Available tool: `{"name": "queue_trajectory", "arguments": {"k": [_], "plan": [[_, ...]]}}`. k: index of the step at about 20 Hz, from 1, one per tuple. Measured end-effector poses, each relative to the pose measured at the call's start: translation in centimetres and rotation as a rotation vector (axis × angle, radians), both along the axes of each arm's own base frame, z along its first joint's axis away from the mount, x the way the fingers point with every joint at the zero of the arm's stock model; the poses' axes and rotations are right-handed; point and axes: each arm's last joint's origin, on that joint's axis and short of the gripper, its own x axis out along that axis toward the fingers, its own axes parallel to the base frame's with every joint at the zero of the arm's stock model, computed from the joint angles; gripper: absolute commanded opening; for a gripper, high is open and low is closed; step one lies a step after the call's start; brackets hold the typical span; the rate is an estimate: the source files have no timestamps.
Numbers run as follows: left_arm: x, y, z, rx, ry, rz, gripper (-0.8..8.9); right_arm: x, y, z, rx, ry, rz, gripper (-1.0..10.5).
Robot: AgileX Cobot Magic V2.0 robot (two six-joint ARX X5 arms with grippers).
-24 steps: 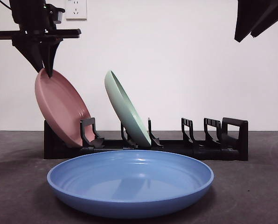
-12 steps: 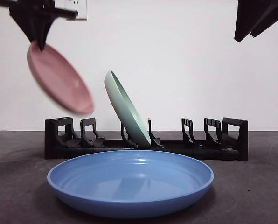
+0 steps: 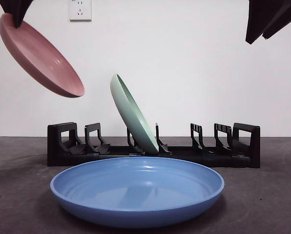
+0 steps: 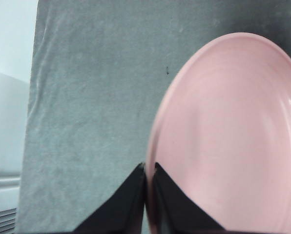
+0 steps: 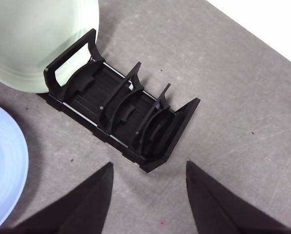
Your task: Place the plate
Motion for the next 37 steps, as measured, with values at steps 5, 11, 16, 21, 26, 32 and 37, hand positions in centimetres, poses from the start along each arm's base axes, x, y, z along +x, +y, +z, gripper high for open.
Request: {"name": "queue_trajectory", "arguments": {"k": [5, 11, 16, 21, 26, 32, 37], "plan": [[-3.9, 1.1, 2.7, -0.089, -0.124, -0.033, 0.15, 0.0, 0.0, 0.0, 0.0, 0.0, 0.0, 2.4], [-10.4, 2.9, 0.3, -0.233, -0.196, -0.098, 0.15, -0.1, 0.0, -0.1, 0.002, 0.014, -0.007, 2.4], [-16.2, 4.5, -2.5, -0.355, -0.234, -0.098, 0.14, -0.1, 0.0, -0.1, 0.007, 0.016, -0.011, 2.4], [-19.4, 5.0, -8.8, -0.568, -0.179, -0.067, 0.14, -0.1, 0.0, -0.1, 0.01, 0.016, -0.014, 2.4], [-20.8, 4.7, -15.1, -0.664, -0.026, 0.073, 0.14, -0.1, 0.0, -0.1, 0.011, 0.017, -0.015, 2.4], [-19.6, 2.5, -17.9, -0.766, -0.006, 0.082, 0.14, -0.1, 0.0, -0.1, 0.027, 0.021, -0.027, 2.4], [-17.3, -0.9, -18.9, -0.821, 0.013, 0.015, 0.14, -0.1, 0.0, -0.1, 0.028, 0.021, -0.027, 2.4]]}}
